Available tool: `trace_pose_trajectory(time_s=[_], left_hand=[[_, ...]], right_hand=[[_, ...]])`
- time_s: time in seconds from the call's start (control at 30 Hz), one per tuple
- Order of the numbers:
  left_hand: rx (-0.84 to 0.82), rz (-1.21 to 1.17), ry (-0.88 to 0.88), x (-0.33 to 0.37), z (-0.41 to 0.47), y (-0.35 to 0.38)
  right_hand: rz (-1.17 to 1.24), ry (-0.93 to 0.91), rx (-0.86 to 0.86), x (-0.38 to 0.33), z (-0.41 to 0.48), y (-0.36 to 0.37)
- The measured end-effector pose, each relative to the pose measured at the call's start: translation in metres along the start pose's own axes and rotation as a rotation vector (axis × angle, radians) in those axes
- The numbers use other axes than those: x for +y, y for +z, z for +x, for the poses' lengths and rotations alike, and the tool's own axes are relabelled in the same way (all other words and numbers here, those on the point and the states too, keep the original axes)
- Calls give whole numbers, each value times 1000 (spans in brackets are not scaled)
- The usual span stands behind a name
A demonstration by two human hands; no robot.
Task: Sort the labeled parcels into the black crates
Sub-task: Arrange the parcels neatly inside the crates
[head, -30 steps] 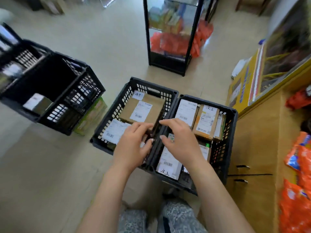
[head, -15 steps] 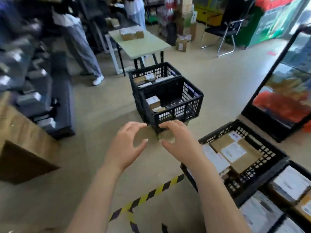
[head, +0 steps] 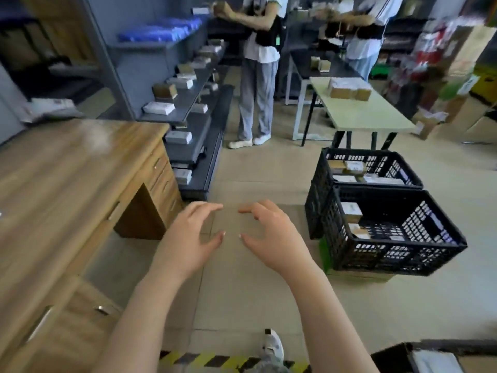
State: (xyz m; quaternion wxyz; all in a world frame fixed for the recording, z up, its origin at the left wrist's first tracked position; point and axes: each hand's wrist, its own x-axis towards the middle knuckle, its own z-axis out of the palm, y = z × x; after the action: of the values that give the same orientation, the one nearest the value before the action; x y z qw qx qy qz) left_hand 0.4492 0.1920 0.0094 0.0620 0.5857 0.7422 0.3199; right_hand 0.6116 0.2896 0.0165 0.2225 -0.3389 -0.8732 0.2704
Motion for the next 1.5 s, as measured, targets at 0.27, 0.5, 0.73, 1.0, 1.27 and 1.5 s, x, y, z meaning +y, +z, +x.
trace_pose_trajectory(time_s=[0.27, 0.5, 0.73, 1.0, 1.27, 1.5], left_hand=[[138, 50, -182, -87, 94, -28], [304, 75, -335, -157, 162, -60], [363, 71, -502, -242, 180, -99], [423, 46, -592, -374, 184, -183], [494, 140, -711, -479, 171, -267], [576, 173, -883, -544, 159, -290]], right_hand=[[17, -174, -109, -6, 163, 42], [35, -344, -231, -31, 297, 89], [40, -471, -339, -75, 379, 160], [82, -555, -417, -168, 467, 271], [155, -673, -501, -273, 534, 374], [144, -759, -644, -317, 578, 455]])
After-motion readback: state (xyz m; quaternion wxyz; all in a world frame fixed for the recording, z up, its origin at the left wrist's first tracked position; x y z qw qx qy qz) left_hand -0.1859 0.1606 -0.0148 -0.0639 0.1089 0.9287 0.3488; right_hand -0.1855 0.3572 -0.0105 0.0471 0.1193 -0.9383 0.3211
